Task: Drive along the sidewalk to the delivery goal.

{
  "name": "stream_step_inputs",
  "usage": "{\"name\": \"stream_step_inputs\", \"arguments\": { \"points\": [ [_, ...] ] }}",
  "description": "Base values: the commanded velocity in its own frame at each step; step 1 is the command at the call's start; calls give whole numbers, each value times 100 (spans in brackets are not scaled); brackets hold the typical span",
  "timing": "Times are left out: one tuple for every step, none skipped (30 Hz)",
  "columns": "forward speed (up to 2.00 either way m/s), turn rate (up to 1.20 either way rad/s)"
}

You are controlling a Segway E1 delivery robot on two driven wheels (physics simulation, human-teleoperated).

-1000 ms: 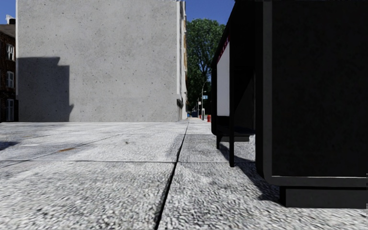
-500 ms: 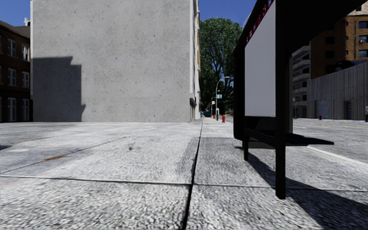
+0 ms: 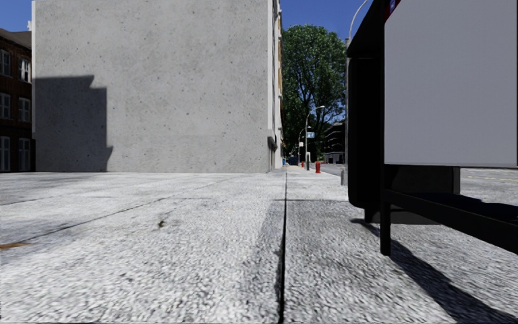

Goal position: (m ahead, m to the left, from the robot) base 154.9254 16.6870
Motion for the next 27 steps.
{"name": "stream_step_inputs", "arguments": {
  "points": [
    [200, 0],
    [200, 0],
    [200, 0],
    [200, 0],
    [200, 0],
    [200, 0],
    [200, 0],
    [200, 0],
    [200, 0],
    [200, 0],
    [200, 0],
    [200, 0],
    [200, 0],
    [200, 0],
    [200, 0],
    [200, 0],
    [200, 0],
    [200, 0],
    [200, 0],
    [200, 0],
    [200, 0],
    [200, 0],
    [200, 0],
    [200, 0],
    [200, 0],
    [200, 0],
    [200, 0]
  ]
}}
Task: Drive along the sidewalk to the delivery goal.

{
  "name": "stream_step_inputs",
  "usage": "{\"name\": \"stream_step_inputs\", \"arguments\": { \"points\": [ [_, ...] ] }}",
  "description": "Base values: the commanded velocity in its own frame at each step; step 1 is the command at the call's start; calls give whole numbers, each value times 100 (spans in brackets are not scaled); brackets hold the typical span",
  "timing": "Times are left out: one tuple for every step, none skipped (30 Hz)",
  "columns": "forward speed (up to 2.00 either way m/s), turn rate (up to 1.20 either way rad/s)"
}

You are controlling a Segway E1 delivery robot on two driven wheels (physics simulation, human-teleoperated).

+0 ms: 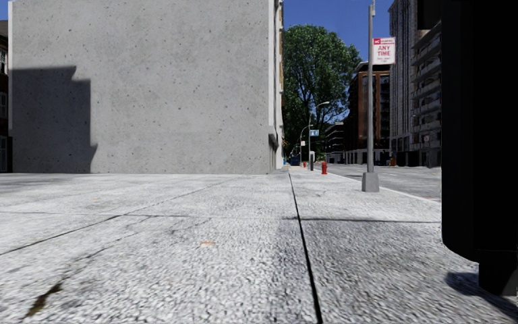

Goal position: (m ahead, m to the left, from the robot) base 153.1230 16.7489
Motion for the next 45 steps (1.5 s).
{"name": "stream_step_inputs", "arguments": {
  "points": [
    [200, 0],
    [200, 0],
    [200, 0],
    [200, 0],
    [200, 0],
    [200, 0],
    [200, 0],
    [200, 0],
    [200, 0],
    [200, 0],
    [200, 0],
    [200, 0],
    [200, 0],
    [200, 0],
    [200, 0],
    [200, 0],
    [200, 0],
    [200, 0],
    [200, 0],
    [200, 0],
    [200, 0],
    [200, 0],
    [200, -17],
    [200, -42],
    [200, -63],
    [200, -73],
    [200, -73],
    [200, -79],
    [200, -84],
    [200, -86],
    [200, -45],
    [200, -45],
    [200, 0],
    [200, 0],
    [200, 0],
    [200, 0],
    [200, 0],
    [200, 0],
    [200, 0],
    [200, 0],
    [200, 0],
    [200, 0],
    [200, 0],
    [200, 0],
    [200, 0]
  ]
}}
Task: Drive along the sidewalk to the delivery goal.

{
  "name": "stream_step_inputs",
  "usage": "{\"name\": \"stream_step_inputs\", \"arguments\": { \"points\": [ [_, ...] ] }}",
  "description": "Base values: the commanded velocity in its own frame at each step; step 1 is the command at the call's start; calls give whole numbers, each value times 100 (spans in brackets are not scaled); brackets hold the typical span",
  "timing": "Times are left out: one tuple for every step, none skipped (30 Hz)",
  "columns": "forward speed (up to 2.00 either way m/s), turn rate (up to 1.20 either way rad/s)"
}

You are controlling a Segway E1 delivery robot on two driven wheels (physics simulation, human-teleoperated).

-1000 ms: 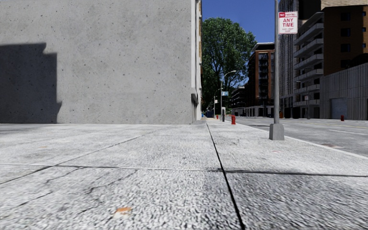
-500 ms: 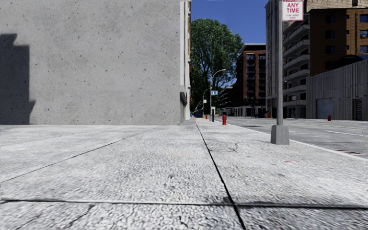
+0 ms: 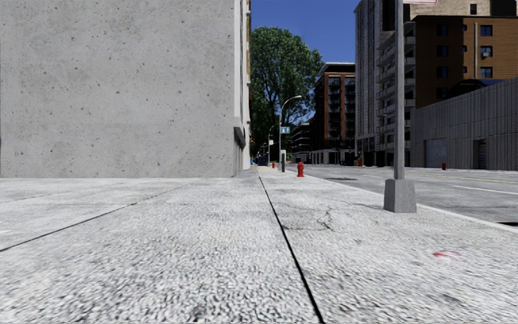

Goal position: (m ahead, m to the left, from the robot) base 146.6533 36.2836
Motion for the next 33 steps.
{"name": "stream_step_inputs", "arguments": {
  "points": [
    [200, 0],
    [200, 0],
    [200, 0],
    [200, 0],
    [200, 0],
    [200, -5],
    [200, -26],
    [200, -33],
    [200, -34],
    [200, -34],
    [200, -35],
    [200, 0],
    [200, 0],
    [200, 0],
    [200, 0],
    [200, 0],
    [200, 0],
    [200, 0],
    [200, 0],
    [200, 0],
    [200, 0],
    [200, 0],
    [200, 0],
    [200, 0],
    [200, 0],
    [200, 0],
    [200, 0],
    [200, 0],
    [200, 0],
    [200, 0],
    [200, 0],
    [200, 0],
    [200, 0]
  ]
}}
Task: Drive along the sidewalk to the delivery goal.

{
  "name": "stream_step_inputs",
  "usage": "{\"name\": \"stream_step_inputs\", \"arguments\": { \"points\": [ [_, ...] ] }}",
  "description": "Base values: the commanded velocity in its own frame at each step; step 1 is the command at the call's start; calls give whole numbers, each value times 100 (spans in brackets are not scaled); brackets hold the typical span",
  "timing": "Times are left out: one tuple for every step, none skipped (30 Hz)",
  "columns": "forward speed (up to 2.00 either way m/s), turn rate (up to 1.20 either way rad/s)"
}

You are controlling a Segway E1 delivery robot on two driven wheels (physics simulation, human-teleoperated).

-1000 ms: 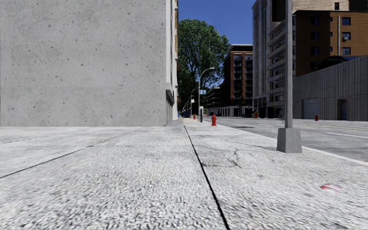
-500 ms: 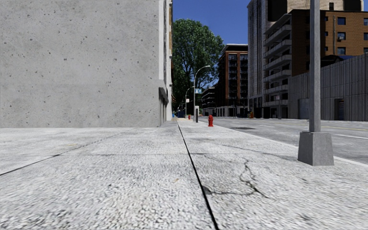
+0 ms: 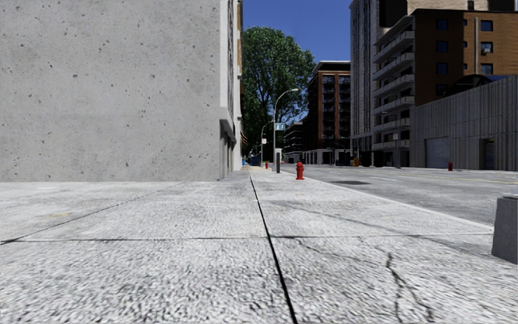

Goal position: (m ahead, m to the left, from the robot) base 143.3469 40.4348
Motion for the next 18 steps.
{"name": "stream_step_inputs", "arguments": {
  "points": [
    [200, 0],
    [200, 0],
    [200, 0],
    [200, 0],
    [200, 0],
    [200, 0],
    [200, 0],
    [200, 0],
    [200, 0],
    [200, 0],
    [200, 0],
    [200, 0],
    [200, 0],
    [200, 0],
    [200, 0],
    [200, 0],
    [200, 0],
    [200, 0]
  ]
}}
